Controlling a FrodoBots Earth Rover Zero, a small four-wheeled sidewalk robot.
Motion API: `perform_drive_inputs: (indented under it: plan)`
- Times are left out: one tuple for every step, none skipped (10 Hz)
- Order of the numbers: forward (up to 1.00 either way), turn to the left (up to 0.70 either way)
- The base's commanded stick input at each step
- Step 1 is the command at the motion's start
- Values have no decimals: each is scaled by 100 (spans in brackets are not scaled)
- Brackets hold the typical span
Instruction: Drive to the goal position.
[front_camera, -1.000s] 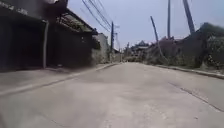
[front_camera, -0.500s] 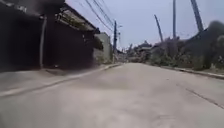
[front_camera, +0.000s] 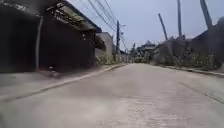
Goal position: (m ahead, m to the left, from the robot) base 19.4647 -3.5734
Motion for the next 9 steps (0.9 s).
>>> perform_drive_inputs:
  plan:
    - [100, 0]
    - [100, 0]
    - [100, 0]
    - [100, 0]
    - [100, 0]
    - [100, 0]
    - [100, 0]
    - [100, 0]
    - [100, 0]
